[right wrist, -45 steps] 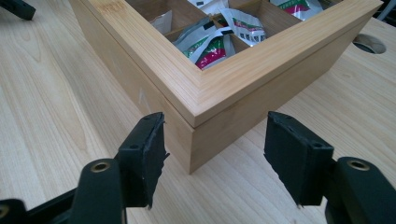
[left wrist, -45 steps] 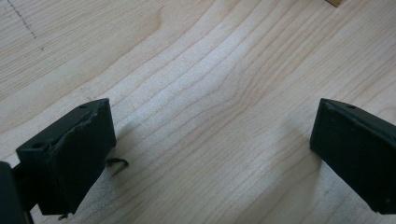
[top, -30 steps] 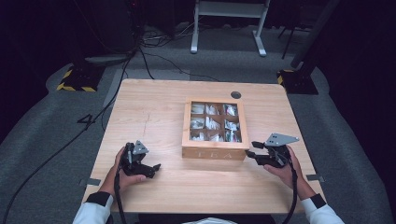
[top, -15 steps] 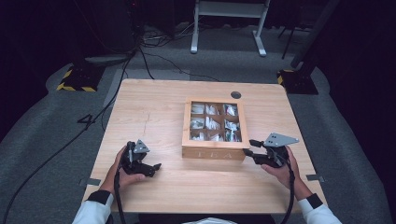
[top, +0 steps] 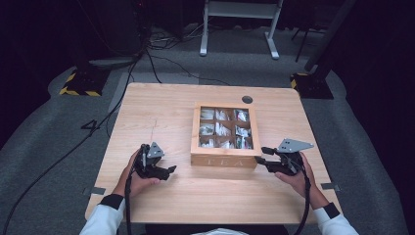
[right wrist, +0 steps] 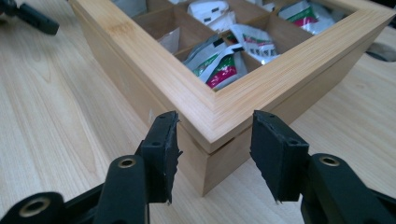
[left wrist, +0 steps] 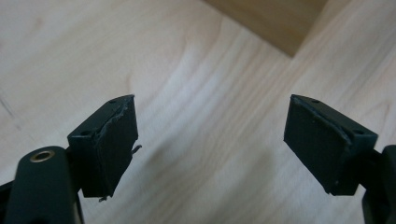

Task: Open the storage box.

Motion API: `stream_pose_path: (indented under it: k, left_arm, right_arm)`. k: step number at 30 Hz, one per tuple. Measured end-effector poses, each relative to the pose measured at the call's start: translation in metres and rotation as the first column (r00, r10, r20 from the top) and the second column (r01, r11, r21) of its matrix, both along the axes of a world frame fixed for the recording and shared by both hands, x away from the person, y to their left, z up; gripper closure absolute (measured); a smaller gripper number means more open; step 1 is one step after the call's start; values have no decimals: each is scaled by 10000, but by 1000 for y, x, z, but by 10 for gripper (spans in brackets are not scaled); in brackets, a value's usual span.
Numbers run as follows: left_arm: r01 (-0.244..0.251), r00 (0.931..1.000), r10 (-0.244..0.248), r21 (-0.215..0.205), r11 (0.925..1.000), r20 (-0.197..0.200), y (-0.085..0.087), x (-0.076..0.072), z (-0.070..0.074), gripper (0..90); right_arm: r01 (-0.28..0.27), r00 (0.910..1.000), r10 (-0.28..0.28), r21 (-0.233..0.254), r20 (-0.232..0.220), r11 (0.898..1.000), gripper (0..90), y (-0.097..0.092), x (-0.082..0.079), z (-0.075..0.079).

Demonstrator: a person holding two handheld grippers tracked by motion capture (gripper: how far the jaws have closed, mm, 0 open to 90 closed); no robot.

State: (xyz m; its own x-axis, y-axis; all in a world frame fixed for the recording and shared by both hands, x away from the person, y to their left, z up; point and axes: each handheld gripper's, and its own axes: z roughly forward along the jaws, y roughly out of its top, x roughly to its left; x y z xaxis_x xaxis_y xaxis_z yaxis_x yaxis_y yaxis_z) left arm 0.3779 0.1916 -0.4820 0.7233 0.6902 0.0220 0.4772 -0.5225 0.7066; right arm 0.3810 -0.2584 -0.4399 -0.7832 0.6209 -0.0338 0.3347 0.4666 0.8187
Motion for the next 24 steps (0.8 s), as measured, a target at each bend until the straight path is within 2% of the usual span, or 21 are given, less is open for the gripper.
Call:
stream_pose_path:
  k: [2,3,5,6,8,13,14,15,17,21,23,24]
  left_arm:
    - [2,9999,-1,-112,9999,106,-2,1,3,194]
    - [51,9989,-37,-285,9996,464,-6,4,10,194]
    - [72,9984,-56,-282,9996,559,-8,5,13,194]
    - [75,9975,-41,-472,9989,704,-11,7,17,193]
    - [55,9958,-18,-405,9992,911,-14,9,19,194]
    - [251,9945,-203,-452,9987,1029,-21,13,26,194]
    - [305,9937,-256,-428,9986,1092,-23,13,27,194]
    - [442,9888,-396,-290,9986,1442,-28,14,30,194]
    - [548,9890,-509,-243,9982,1387,-31,15,32,195]
    - [733,9847,-691,-203,9971,1599,-42,18,37,194]
    - [683,9785,-640,-156,9975,1961,-45,20,40,204]
    - [737,9777,-698,-126,9972,1980,-47,20,42,204]
  right_arm:
    - [106,9999,-107,-188,-54,9998,510,2,1,-2]
    - [119,9999,-121,-185,-111,9998,503,2,2,-4]
    - [129,9997,-132,-191,-193,9997,494,2,3,-5]
    - [192,9996,-199,-365,-196,9991,485,4,4,-8]
    - [166,9994,-174,-273,-308,9995,474,6,5,-10]
    - [316,9985,-313,64,-445,9995,476,5,7,-7]
    - [339,9989,-339,-18,-335,9994,476,5,6,-6]
    - [414,9987,-415,-22,-282,9991,475,6,6,-4]
    - [436,9988,-435,66,-245,9990,475,5,6,-3]
    - [594,9982,-591,368,-73,9976,472,5,6,4]
    - [594,9979,-604,436,224,9973,461,4,7,12]
    - [594,9979,-604,436,224,9973,461,4,7,12]
